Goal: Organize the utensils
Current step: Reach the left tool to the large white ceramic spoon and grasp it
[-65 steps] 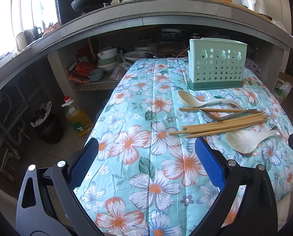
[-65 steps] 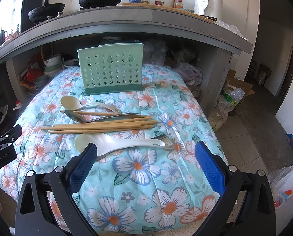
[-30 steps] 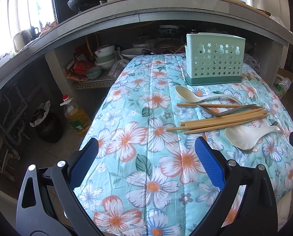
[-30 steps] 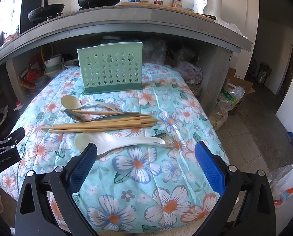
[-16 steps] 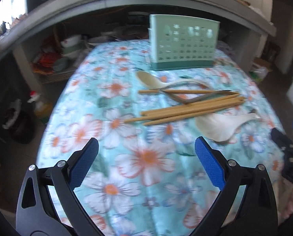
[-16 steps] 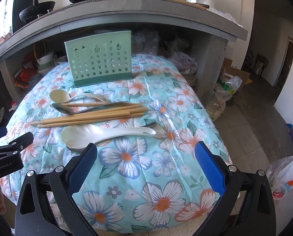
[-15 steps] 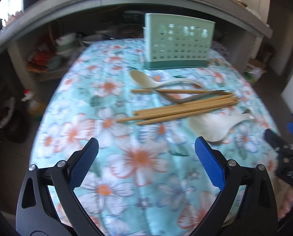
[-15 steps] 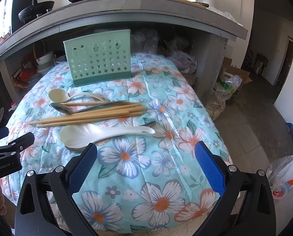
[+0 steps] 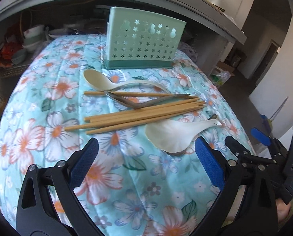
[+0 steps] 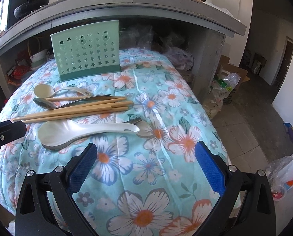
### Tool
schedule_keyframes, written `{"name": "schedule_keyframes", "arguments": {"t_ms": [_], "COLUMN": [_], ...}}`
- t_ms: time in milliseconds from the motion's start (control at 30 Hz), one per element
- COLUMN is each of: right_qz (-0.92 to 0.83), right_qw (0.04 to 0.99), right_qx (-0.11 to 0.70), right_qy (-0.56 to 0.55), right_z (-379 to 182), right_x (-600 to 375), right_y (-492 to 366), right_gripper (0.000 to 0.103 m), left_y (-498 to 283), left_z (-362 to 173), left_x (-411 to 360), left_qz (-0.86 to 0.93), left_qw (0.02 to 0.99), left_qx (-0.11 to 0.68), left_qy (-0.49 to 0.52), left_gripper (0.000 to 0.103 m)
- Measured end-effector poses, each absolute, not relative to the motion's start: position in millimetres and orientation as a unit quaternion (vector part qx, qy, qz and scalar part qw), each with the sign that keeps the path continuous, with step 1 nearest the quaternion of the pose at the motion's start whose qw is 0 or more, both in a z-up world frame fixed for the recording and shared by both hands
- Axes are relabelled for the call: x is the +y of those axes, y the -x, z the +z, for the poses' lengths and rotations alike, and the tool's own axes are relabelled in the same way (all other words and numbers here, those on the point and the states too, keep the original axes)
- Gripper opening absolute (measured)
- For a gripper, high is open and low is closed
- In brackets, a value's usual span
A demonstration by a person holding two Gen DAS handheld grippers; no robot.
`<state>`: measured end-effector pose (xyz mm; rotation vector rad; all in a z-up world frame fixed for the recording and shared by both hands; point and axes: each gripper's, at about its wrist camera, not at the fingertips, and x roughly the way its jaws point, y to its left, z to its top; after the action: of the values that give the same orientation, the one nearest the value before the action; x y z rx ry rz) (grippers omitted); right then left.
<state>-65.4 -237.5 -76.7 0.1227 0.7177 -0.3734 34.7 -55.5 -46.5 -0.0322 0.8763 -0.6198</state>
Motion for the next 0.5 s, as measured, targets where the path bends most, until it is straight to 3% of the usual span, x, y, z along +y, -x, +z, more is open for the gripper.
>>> {"name": "schedule_keyframes", "arguments": {"t_ms": [233,300,500], "right_qz": [-0.151,-0.142,-0.127], "right_qw": [0.914,0.912,0.914], "right_qx": [0.361,0.366,0.371], "right_qy": [-0.108,-0.115,-0.108], "right_z": [-92,-97,-106], "right_x": [-251,-251,-247], "right_y": [59,57,53], "right_gripper": [0.097,0.097,0.097], "left_y": [-42,-43,-52], "left_z": [-56,-57,-67], "left_x": [-66,-70,-77], "left_qz": [-0.343,-0.353,-0.363], "left_qw": [0.823,0.816,0.793], "left_qx": [0.451,0.455,0.483], "left_qy": [0.038,0.041,0.072], "left_gripper": [0.091,0.076,0.047]}}
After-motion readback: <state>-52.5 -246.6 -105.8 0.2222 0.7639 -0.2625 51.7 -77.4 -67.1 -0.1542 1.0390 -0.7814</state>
